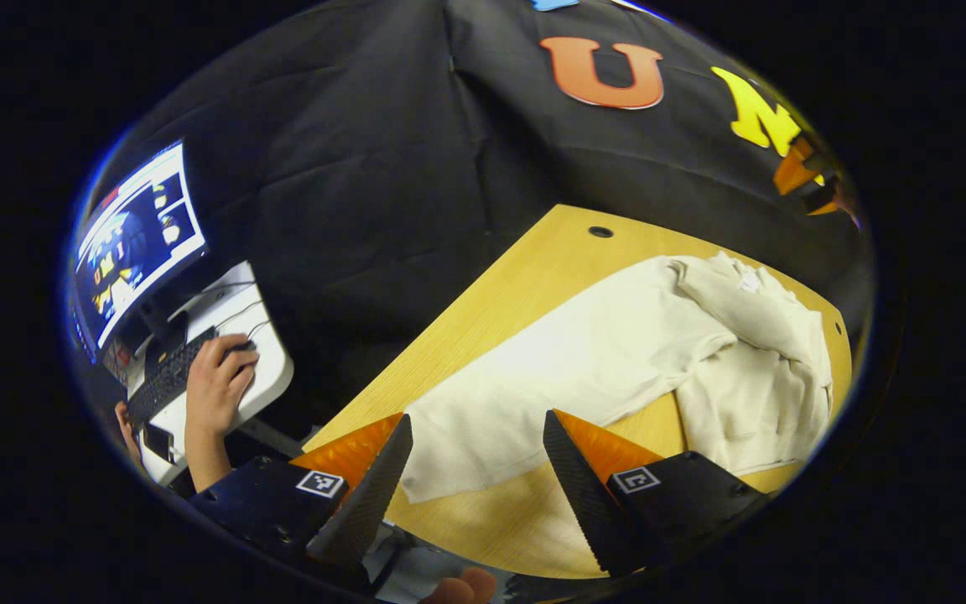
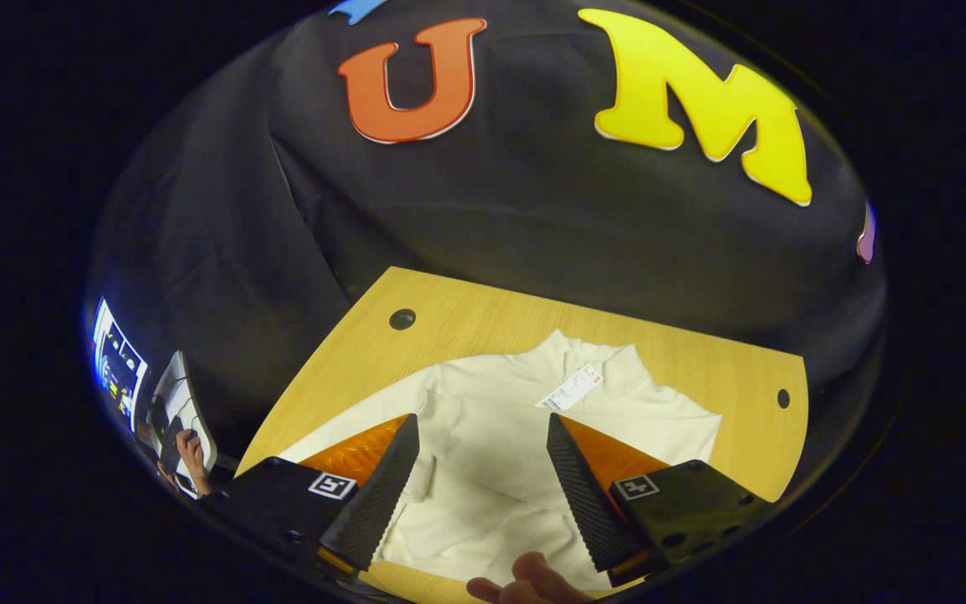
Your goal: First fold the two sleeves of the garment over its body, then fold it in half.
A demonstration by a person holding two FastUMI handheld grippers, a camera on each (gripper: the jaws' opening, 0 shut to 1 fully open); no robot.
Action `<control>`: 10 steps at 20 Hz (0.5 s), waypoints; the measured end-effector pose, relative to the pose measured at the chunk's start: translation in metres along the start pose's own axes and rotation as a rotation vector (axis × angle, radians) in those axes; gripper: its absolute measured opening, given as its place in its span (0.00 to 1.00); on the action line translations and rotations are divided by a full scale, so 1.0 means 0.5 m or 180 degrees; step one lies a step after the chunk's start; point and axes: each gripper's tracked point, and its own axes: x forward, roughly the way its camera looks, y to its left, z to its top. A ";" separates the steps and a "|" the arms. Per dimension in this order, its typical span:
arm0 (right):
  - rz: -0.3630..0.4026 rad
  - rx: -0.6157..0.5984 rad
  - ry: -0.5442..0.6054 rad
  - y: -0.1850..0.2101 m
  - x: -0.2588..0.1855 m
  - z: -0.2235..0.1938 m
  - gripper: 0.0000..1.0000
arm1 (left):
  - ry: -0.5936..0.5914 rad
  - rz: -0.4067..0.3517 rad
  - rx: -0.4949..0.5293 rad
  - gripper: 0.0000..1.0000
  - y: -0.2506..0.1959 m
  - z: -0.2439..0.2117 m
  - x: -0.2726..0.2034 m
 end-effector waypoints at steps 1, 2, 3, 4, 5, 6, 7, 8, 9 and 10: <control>0.0002 0.0015 -0.0092 -0.015 -0.030 0.002 0.95 | 0.0101 0.0103 -0.0124 1.00 0.017 -0.016 0.007; 0.0002 0.0024 -0.0167 -0.032 -0.058 -0.006 0.95 | 0.0194 0.0223 -0.0247 1.00 0.037 -0.032 0.014; -0.0024 0.0023 -0.0211 -0.051 -0.082 -0.020 0.95 | 0.0271 0.0334 -0.0372 1.00 0.053 -0.044 0.018; -0.0042 0.0021 -0.0235 -0.069 -0.103 -0.038 0.95 | 0.0359 0.0424 -0.0506 1.00 0.062 -0.057 0.022; -0.0035 0.0002 -0.0254 -0.078 -0.125 -0.060 0.95 | 0.0426 0.0455 -0.0614 1.00 0.064 -0.065 0.030; -0.0050 -0.0043 -0.0261 -0.093 -0.144 -0.082 0.95 | 0.0484 0.0505 -0.0673 1.00 0.068 -0.068 0.034; -0.0082 -0.0117 -0.0271 -0.109 -0.164 -0.104 0.95 | 0.0514 0.0545 -0.0670 1.00 0.070 -0.066 0.039; -0.0138 -0.0196 -0.0279 -0.127 -0.178 -0.130 0.96 | 0.0544 0.0605 -0.0652 1.00 0.080 -0.064 0.048; -0.0170 -0.0248 -0.0284 -0.137 -0.196 -0.151 0.96 | 0.0611 0.0650 -0.0676 1.00 0.083 -0.066 0.056; -0.0149 -0.0255 -0.0287 -0.135 -0.216 -0.170 0.95 | 0.0671 0.0645 -0.0740 1.00 0.079 -0.070 0.068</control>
